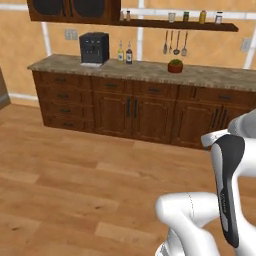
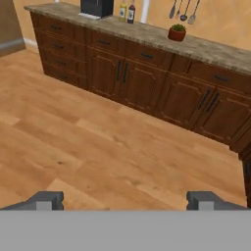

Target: Gather all objects into one cabinet and sort the glasses and bowls to opposite sides.

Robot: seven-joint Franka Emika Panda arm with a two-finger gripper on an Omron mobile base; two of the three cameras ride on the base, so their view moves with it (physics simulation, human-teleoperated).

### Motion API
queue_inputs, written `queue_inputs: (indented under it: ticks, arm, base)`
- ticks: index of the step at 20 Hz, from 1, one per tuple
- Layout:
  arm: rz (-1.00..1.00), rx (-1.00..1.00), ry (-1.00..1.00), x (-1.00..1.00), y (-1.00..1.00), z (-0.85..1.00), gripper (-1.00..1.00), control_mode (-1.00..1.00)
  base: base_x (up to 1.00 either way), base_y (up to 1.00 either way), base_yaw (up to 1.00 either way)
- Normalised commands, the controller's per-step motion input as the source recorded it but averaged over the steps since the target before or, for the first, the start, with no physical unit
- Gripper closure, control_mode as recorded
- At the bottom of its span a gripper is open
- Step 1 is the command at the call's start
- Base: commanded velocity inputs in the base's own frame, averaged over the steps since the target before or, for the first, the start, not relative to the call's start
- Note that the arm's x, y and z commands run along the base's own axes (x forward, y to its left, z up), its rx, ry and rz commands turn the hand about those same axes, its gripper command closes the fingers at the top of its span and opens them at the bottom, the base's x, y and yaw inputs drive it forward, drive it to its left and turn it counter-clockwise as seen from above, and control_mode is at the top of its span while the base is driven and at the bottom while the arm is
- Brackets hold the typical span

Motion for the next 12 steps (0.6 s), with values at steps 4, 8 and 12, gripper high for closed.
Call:
queue_inputs:
  ticks: [4,8,12]
  arm:
    - [0.0,0.0,0.0,0.0,0.0,0.0,-1.0,1.0]
    - [0.0,0.0,0.0,0.0,0.0,0.0,-1.0,1.0]
    - [0.0,0.0,0.0,0.0,0.0,0.0,-1.0,1.0]
  base:
    - [0.64,0.02,-0.11]
    - [0.44,0.0,-0.39]
    - [0.47,0.32,-0.38]
